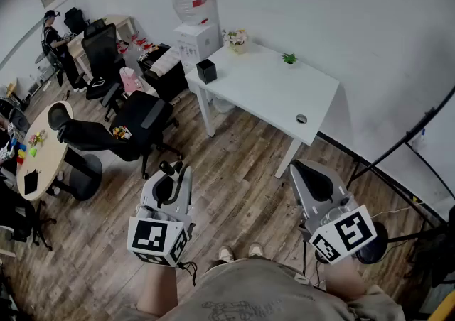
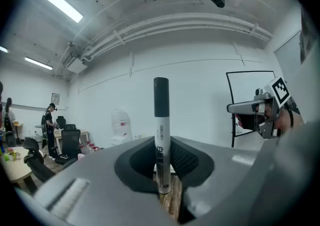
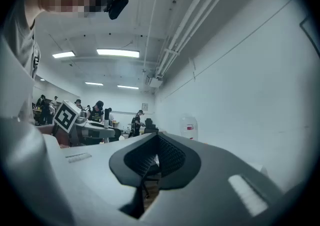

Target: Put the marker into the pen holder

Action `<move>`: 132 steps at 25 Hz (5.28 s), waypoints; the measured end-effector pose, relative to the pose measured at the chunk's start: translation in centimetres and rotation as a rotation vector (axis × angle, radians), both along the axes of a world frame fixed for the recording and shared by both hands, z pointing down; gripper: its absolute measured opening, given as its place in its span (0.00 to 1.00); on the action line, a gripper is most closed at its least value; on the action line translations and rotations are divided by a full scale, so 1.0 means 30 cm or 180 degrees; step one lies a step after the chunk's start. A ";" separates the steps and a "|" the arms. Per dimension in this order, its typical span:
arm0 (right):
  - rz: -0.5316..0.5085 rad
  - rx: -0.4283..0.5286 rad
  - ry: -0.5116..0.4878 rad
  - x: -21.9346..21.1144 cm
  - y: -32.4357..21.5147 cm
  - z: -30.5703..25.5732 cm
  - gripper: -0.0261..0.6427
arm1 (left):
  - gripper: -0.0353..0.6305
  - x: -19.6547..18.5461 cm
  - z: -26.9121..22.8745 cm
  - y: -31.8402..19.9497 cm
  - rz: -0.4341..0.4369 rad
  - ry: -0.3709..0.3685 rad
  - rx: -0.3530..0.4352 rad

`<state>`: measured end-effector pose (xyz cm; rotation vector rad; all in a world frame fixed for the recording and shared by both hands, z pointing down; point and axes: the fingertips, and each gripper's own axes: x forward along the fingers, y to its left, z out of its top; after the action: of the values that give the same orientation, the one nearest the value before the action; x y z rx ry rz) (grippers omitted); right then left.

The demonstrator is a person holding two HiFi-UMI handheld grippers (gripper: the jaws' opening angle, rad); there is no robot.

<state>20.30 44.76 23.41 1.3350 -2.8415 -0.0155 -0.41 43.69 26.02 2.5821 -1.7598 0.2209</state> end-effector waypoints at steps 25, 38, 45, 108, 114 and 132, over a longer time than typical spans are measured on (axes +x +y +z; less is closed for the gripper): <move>-0.0144 -0.0260 -0.0002 0.226 -0.038 0.134 0.08 | 0.13 0.235 0.091 0.010 -0.0094 -0.0015 -0.0181; -0.0162 -0.0349 0.0060 0.185 -0.186 0.208 0.08 | 0.13 0.210 0.136 -0.133 -0.0057 -0.0005 -0.0192; -0.0161 -0.0428 0.0164 0.114 -0.356 0.247 0.08 | 0.13 0.116 0.178 -0.305 -0.0121 0.0063 -0.0204; -0.0591 -0.0875 0.0125 -0.551 -2.418 0.451 0.08 | 0.13 -0.387 0.427 -2.293 0.0091 -0.0004 -0.0584; -0.0667 -0.0936 0.0220 -0.549 -2.539 0.514 0.08 | 0.13 -0.346 0.461 -2.402 0.0146 0.0006 -0.0587; -0.0498 -0.1245 0.0289 -0.556 -2.585 0.625 0.08 | 0.13 -0.281 0.469 -2.506 0.0515 -0.0252 -0.0132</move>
<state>3.61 -32.78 42.17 1.0052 -2.6768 0.4420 -8.84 -31.49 40.09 2.7228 -1.5505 0.3620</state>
